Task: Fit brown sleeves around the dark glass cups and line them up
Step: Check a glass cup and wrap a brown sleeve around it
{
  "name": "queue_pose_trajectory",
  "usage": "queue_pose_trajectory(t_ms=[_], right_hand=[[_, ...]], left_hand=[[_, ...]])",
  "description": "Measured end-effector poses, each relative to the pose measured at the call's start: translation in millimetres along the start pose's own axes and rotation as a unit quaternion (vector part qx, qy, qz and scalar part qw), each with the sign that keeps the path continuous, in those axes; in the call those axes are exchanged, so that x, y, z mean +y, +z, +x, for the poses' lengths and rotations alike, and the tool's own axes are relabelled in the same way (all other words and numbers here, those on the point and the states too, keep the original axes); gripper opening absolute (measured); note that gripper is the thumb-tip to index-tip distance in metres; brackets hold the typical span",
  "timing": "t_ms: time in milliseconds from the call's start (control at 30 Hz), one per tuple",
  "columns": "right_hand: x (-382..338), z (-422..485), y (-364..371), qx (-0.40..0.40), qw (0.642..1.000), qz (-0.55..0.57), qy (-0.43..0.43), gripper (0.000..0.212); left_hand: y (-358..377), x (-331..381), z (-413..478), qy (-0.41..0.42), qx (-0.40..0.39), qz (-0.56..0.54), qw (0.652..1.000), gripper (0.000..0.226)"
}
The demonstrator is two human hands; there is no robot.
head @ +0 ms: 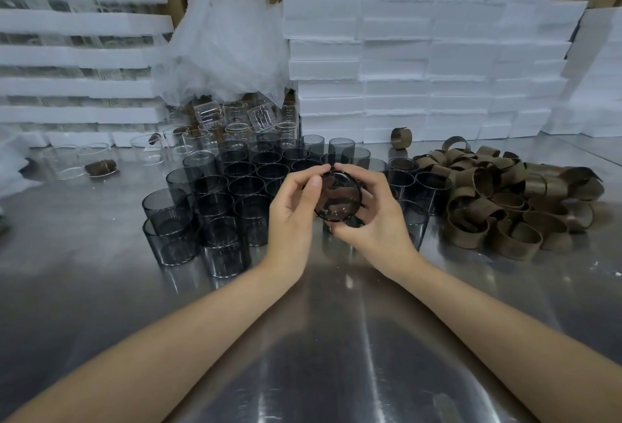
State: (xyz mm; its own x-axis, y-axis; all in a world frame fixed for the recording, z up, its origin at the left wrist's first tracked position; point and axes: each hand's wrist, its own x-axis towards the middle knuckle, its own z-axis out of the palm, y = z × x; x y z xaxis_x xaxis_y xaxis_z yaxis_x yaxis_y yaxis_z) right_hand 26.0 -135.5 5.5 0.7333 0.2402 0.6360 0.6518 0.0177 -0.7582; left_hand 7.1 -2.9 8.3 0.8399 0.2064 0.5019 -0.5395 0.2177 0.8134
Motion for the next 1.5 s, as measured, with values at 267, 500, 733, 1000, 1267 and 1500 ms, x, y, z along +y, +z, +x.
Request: queue_pose_trajectory(t_ms=[267, 500, 733, 1000, 1267, 1500], right_hand=[[5, 2, -1, -0.033, 0.997, -0.046, -0.048, 0.07], [9, 2, 1, -0.037, 0.995, -0.07, -0.066, 0.067], [9, 1, 4, -0.004, 0.998, -0.045, -0.043, 0.07], [3, 3, 6, 0.045, 0.999, 0.02, 0.008, 0.077], [2, 5, 3, 0.065, 0.996, 0.058, 0.031, 0.069], [2, 6, 0, 0.063, 0.993, 0.092, 0.034, 0.068]], left_hand=[[-1, 1, 2, -0.003, 0.02, 0.002, 1.0, 0.014], [2, 0, 1, -0.015, 0.012, 0.019, 1.0, 0.04], [3, -6, 0, 0.014, -0.015, 0.049, 0.999, 0.056], [-1, -6, -2, 0.048, -0.063, 0.099, 0.992, 0.067], [-3, -3, 1, 0.046, -0.094, 0.092, 0.99, 0.063], [-5, 0, 4, 0.02, -0.105, 0.076, 0.991, 0.049]])
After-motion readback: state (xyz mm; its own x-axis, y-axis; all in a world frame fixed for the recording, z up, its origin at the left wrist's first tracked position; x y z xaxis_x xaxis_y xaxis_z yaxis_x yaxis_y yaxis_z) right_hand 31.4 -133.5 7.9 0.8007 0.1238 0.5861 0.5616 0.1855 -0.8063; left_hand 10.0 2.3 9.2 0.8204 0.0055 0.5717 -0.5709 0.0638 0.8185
